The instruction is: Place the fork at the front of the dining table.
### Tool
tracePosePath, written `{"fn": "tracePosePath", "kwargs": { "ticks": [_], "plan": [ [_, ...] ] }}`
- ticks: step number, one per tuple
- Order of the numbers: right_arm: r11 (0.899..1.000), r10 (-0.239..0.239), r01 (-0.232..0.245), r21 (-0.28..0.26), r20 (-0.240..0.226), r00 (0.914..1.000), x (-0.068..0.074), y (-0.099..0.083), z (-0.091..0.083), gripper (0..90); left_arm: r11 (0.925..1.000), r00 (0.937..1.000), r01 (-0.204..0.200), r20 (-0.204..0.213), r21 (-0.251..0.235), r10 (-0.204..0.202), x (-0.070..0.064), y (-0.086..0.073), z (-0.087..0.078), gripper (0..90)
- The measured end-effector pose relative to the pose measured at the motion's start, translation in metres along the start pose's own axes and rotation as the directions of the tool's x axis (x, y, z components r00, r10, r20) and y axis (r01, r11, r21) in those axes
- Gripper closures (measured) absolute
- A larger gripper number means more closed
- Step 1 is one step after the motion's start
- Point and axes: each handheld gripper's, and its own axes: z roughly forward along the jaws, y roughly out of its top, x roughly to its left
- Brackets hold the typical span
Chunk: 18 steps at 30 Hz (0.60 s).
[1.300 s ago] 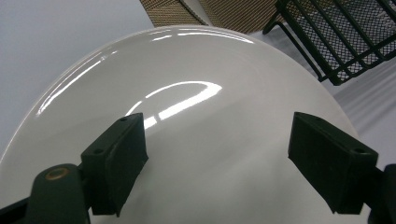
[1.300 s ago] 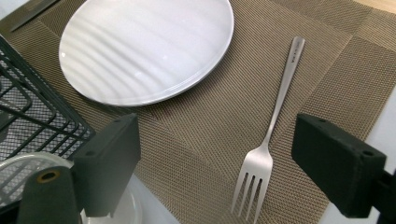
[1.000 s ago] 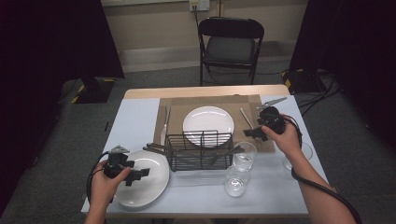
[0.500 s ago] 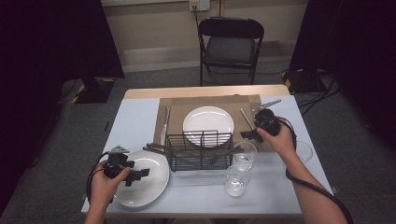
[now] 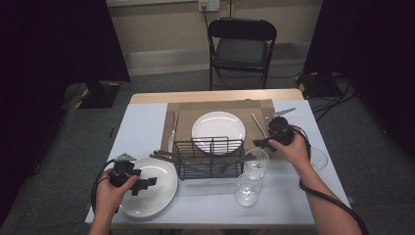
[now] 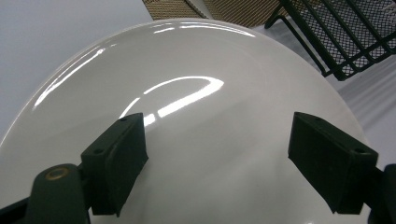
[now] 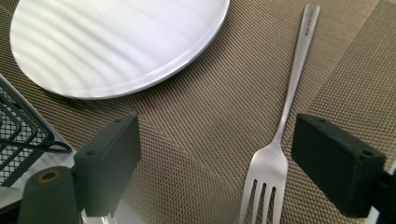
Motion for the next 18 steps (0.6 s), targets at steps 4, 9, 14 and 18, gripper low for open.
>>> {"fn": "tracePosePath", "kwargs": {
  "ticks": [4, 9, 14, 18],
  "plan": [
    [1.0, -0.006, 0.006, 0.005, 0.009, 0.9999, 0.0006, -0.0005, 0.002, 15.6, 1.0, 1.0, -0.004, -0.002, -0.002, 0.004, 0.0003, 0.0003, -0.0004, 19.0],
    [1.0, 0.003, -0.003, 0.006, 0.011, 0.9999, 0.0011, -0.0018, 0.0056, 15.6, 1.0, 1.0, -0.004, -0.001, -0.001, 0.004, 0.0002, 0.0003, -0.0007, 19.0],
    [1.0, 0.028, -0.028, 0.004, 0.004, 0.9996, 0.0008, -0.0028, 0.0068, 16.0, 1.0, 1.0, -0.006, -0.003, 0.0, 0.006, 0.0006, 0.0002, -0.0016, 19.1],
    [1.0, 0.025, -0.026, 0.01, 0.026, 0.9993, 0.0007, -0.002, 0.0079, 16.1, 1.0, 1.0, -0.007, -0.002, -0.001, 0.007, 0.0001, 0.0005, -0.0016, 19.1]
  ]
}}
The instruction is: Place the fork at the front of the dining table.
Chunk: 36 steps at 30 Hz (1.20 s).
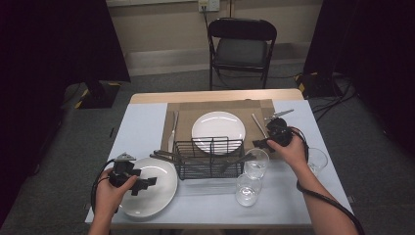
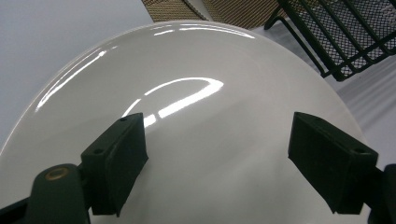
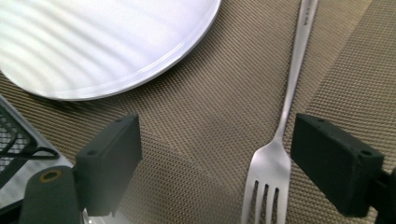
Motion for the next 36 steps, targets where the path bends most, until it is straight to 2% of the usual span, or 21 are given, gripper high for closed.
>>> {"fn": "tracePosePath", "kwargs": {
  "ticks": [2, 5, 13, 28, 36],
  "plan": [
    [1.0, 0.001, -0.001, -0.007, 0.007, 1.0, 0.0, 0.001, 0.001, 16.4, 1.0, 1.0, 0.002, -0.003, -0.002, -0.002, 0.0, 0.0, 0.001, 19.1],
    [1.0, 0.01, -0.01, 0.01, 0.02, 0.9997, 0.0, 0.002, 0.003, 16.3, 1.0, 1.0, 0.001, -0.001, 0.001, -0.001, 0.0, 0.0, 0.001, 19.1],
    [0.999, 0.0, -0.001, 0.037, 0.016, 0.9999, 0.003, 0.002, 0.012, 17.8, 1.0, 1.0, -0.002, -0.005, 0.0, 0.002, 0.001, 0.0, -0.001, 19.1],
    [0.998, 0.022, -0.023, 0.06, 0.012, 0.9997, 0.005, -0.004, 0.019, 18.2, 1.0, 1.0, -0.001, -0.003, 0.0, 0.001, 0.001, 0.0, -0.001, 19.1],
    [0.998, 0.028, -0.029, 0.046, 0.024, 0.9993, 0.007, -0.007, 0.019, 20.1, 1.0, 1.0, -0.004, -0.004, -0.001, 0.004, 0.0, 0.0, -0.002, 19.1]
  ]
}}
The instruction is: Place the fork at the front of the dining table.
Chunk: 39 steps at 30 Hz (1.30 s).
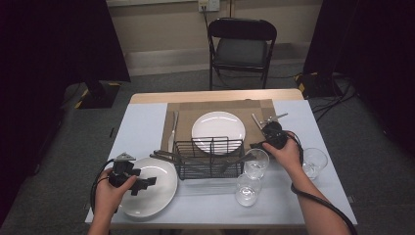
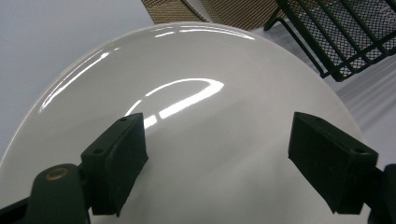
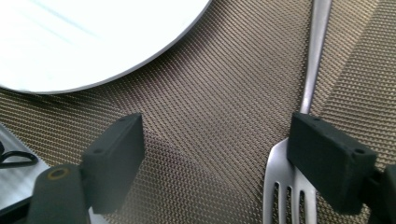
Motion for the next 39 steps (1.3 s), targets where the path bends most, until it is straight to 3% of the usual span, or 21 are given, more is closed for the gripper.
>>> {"fn": "tracePosePath", "kwargs": {
  "ticks": [3, 5, 6, 10, 16, 18, 21, 22, 28, 32, 38, 39],
  "plan": [
    [1.0, -0.022, 0.022, 0.007, 0.007, 0.9997, 0.001, 0.0, -0.001, 26.9, 1.0, 1.0, 0.0, -0.001, 0.001, 0.0, 0.0, 0.0, 0.0, 19.0],
    [0.999, -0.033, 0.033, 0.002, 0.014, 0.9994, 0.001, 0.0, -0.002, 38.9, 1.0, 1.0, 0.0, 0.001, 0.0, 0.0, 0.0, 0.0, 0.001, 19.1],
    [0.999, -0.033, 0.033, 0.005, -0.005, 0.9995, 0.001, 0.0, -0.002, 45.2, 1.0, 1.0, -0.002, 0.001, 0.001, 0.002, 0.0, 0.0, 0.001, 19.1],
    [0.998, -0.058, 0.058, 0.011, 0.012, 0.9982, 0.003, 0.0, -0.001, 50.3, 1.0, 1.0, -0.001, 0.0, 0.002, 0.001, 0.0, 0.0, 0.001, 19.0],
    [0.997, -0.073, 0.073, 0.006, 0.041, 0.9965, 0.001, 0.0, -0.003, 67.5, 1.0, 1.0, -0.001, -0.002, 0.006, 0.001, 0.0, 0.0, 0.001, 19.1],
    [0.998, -0.065, 0.065, 0.003, 0.002, 0.9979, 0.003, 0.0, -0.002, 69.7, 1.0, 1.0, -0.001, -0.003, 0.005, 0.001, 0.0, 0.0, 0.001, 19.1],
    [0.995, -0.098, 0.098, 0.007, 0.024, 0.9949, 0.006, 0.001, -0.002, 70.4, 1.0, 1.0, 0.002, -0.002, 0.002, -0.002, 0.0, 0.0, 0.002, 19.1],
    [0.996, -0.089, 0.089, 0.012, 0.006, 0.996, 0.005, 0.001, -0.002, 78.1, 1.0, 1.0, -0.003, -0.004, 0.007, 0.003, 0.0, 0.0, 0.002, 19.1],
    [0.993, -0.116, 0.116, 0.009, -0.008, 0.9933, 0.005, 0.001, -0.002, 88.7, 0.9999, 1.0, 0.0, 0.0, 0.013, 0.0, 0.0, -0.001, 0.003, 19.1],
    [0.991, -0.13, 0.13, 0.004, -0.035, 0.9909, 0.007, 0.003, 0.001, 90.0, 0.9999, 1.0, 0.001, 0.001, 0.014, -0.001, 0.0, -0.001, 0.003, 19.1],
    [0.989, -0.148, 0.147, -0.009, -0.031, 0.9886, 0.011, 0.006, 0.004, 90.0, 0.9999, 0.9999, -0.002, -0.012, 0.013, 0.002, 0.002, -0.001, 0.002, 19.0],
    [0.991, -0.132, 0.132, -0.013, -0.031, 0.9908, 0.01, 0.006, 0.004, 83.1, 0.9999, 0.9999, -0.004, -0.011, 0.015, 0.004, 0.002, -0.001, 0.002, 19.0]
  ]
}}
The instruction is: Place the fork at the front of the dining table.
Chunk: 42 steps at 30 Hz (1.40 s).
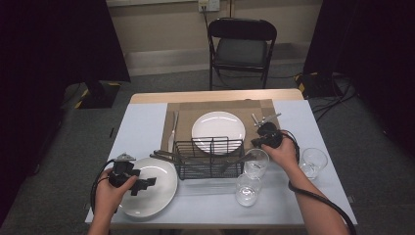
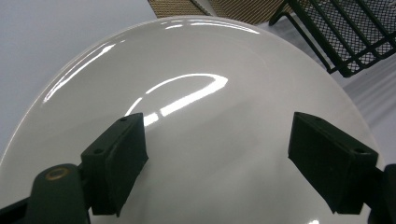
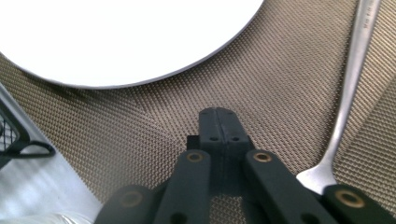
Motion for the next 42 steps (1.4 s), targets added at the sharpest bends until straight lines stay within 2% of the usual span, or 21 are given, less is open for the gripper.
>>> {"fn": "tracePosePath", "kwargs": {
  "ticks": [1, 2, 3, 5, 6, 7, 12, 17, 20, 21, 22, 23, 25, 32, 33, 34, 35, 36, 38, 41, 42],
  "plan": [
    [1.0, 0.021, -0.021, -0.004, 0.017, 0.9996, -0.001, 0.0, -0.001, 78.3, 1.0, 1.0, 0.002, 0.0, -0.001, -0.002, 0.0, 0.0, 0.0, 19.1],
    [1.0, 0.021, -0.021, -0.004, 0.017, 0.9996, -0.001, 0.0, -0.001, 78.3, 1.0, 1.0, 0.002, 0.0, -0.001, -0.002, 0.0, 0.0, 0.0, 19.1],
    [0.998, 0.055, -0.054, -0.028, 0.028, 0.9981, -0.005, -0.001, -0.005, 63.2, 1.0, 1.0, 0.001, -0.002, 0.001, -0.001, 0.0, 0.0, 0.0, 19.1],
    [0.997, 0.077, -0.074, -0.034, 0.065, 0.9949, -0.011, -0.002, -0.009, 59.5, 1.0, 1.0, -0.003, 0.003, 0.004, 0.003, 0.0, 0.0, 0.0, 19.1],
    [0.996, 0.09, -0.088, -0.035, 0.08, 0.9927, -0.014, -0.002, -0.011, 54.0, 1.0, 1.0, 0.001, 0.005, 0.002, -0.001, -0.001, 0.0, 0.001, 19.1],
    [0.993, 0.112, -0.109, -0.038, 0.105, 0.9881, -0.016, -0.003, -0.012, 52.5, 1.0, 1.0, 0.005, 0.002, -0.002, -0.005, -0.002, 0.0, 0.002, 19.0],
    [0.991, 0.131, -0.129, -0.02, 0.169, 0.9769, -0.017, -0.001, -0.014, 49.0, 1.0, 1.0, -0.003, 0.001, 0.008, 0.003, -0.003, 0.0, 0.003, 19.1],
    [0.99, 0.139, -0.144, 0.007, 0.2, 0.9698, -0.019, -0.004, -0.009, 47.5, 0.9999, 1.0, -0.005, 0.004, 0.009, 0.005, -0.001, 0.0, 0.003, 19.1],
    [0.991, 0.129, -0.134, 0.014, 0.19, 0.9733, -0.017, -0.005, -0.005, 50.8, 1.0, 1.0, -0.003, 0.003, 0.006, 0.003, -0.001, 0.0, 0.002, 19.0],
    [0.99, 0.134, -0.138, 0.007, 0.185, 0.9736, -0.017, -0.005, -0.005, 55.3, 1.0, 1.0, -0.003, 0.004, 0.004, 0.003, -0.001, 0.0, 0.002, 19.1],
    [0.989, 0.149, -0.151, 0.002, 0.161, 0.9757, -0.017, -0.006, -0.005, 61.8, 1.0, 1.0, -0.004, 0.006, 0.005, 0.004, -0.002, 0.0, 0.002, 19.1],
    [0.989, 0.146, -0.148, 0.001, 0.163, 0.9757, -0.017, -0.006, -0.005, 63.6, 1.0, 1.0, -0.004, 0.005, 0.005, 0.004, -0.002, 0.001, 0.002, 19.1],
    [0.992, 0.127, -0.129, 0.008, 0.142, 0.9817, -0.016, -0.004, -0.005, 71.4, 1.0, 1.0, -0.005, 0.003, 0.004, 0.005, -0.002, 0.001, 0.002, 19.1],
    [0.993, 0.112, -0.116, 0.023, 0.13, 0.9851, -0.013, -0.003, -0.005, 74.4, 1.0, 1.0, -0.005, 0.0, 0.005, 0.005, -0.001, 0.0, 0.001, 19.0],
    [0.993, 0.115, -0.119, 0.025, 0.131, 0.9847, -0.013, -0.002, -0.005, 77.6, 1.0, 1.0, -0.002, 0.001, 0.003, 0.002, -0.001, 0.0, 0.001, 19.0],
    [0.993, 0.115, -0.116, 0.002, 0.126, 0.9853, -0.013, -0.002, -0.006, 83.7, 1.0, 1.0, -0.003, 0.0, 0.004, 0.003, -0.001, 0.0, 0.001, 19.1],
    [0.992, 0.128, -0.127, -0.012, 0.105, 0.9862, -0.014, -0.002, -0.007, 90.0, 1.0, 1.0, -0.005, 0.0, 0.005, 0.005, -0.001, 0.001, 0.001, 19.1],
    [0.991, 0.13, -0.13, -0.008, 0.086, 0.9877, -0.014, -0.002, -0.006, 90.0, 1.0, 1.0, -0.004, 0.001, 0.008, 0.004, -0.001, 0.001, 0.001, 19.1],
    [0.995, 0.102, -0.103, 0.003, 0.094, 0.9904, -0.012, 0.001, -0.005, 90.0, 1.0, 1.0, -0.004, 0.0, 0.007, 0.004, -0.001, 0.001, 0.001, 19.1],
    [0.996, 0.094, -0.094, -0.003, 0.09, 0.9915, -0.01, 0.002, -0.003, 90.0, 1.0, 1.0, -0.001, 0.0, 0.004, 0.001, -0.001, 0.0, 0.001, 19.0],
    [0.995, 0.096, -0.095, -0.006, 0.088, 0.9915, -0.009, 0.002, -0.002, 87.3, 1.0, 1.0, -0.002, -0.002, 0.005, 0.002, -0.001, 0.0, 0.001, 19.1]
  ]
}}
